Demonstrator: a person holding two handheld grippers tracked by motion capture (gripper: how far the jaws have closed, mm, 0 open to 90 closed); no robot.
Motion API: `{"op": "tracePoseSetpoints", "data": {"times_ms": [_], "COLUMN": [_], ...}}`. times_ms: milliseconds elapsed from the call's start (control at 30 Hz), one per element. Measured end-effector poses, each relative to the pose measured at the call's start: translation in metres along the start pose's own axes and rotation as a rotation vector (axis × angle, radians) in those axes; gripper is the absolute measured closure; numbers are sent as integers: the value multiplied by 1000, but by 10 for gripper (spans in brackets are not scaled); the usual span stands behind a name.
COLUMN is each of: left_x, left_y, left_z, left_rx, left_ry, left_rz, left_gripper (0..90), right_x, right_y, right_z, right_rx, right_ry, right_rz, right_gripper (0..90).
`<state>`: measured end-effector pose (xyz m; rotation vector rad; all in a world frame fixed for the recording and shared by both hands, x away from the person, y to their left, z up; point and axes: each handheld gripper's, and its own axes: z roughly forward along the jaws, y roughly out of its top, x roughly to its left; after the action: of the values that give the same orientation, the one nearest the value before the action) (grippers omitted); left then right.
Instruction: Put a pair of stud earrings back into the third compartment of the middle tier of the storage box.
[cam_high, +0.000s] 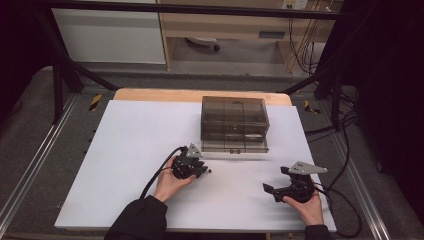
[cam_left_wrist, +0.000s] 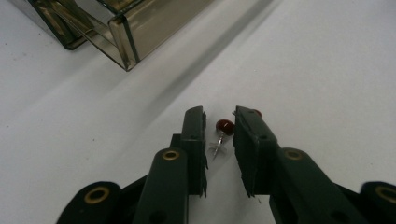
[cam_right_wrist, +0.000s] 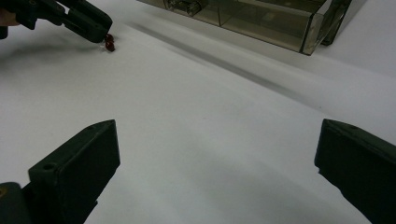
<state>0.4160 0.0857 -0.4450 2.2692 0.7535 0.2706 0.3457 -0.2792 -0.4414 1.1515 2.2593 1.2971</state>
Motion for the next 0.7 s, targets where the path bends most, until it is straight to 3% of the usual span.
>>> {"op": "tracePoseSetpoints", "data": {"times_ms": [267, 700], "left_x": [0, -2], "left_y": [0, 2], "left_z": [3, -6], "left_rx": [6, -13], "left_ry": [6, -2], "left_rz": [11, -17], "left_gripper": [798, 811], "right_x": [0, 0], "right_y": [0, 0], "right_z": [0, 0], "right_rx": [-1, 6], "right_ry": [3, 8], "right_rz": [2, 2], "right_gripper": [7, 7]}}
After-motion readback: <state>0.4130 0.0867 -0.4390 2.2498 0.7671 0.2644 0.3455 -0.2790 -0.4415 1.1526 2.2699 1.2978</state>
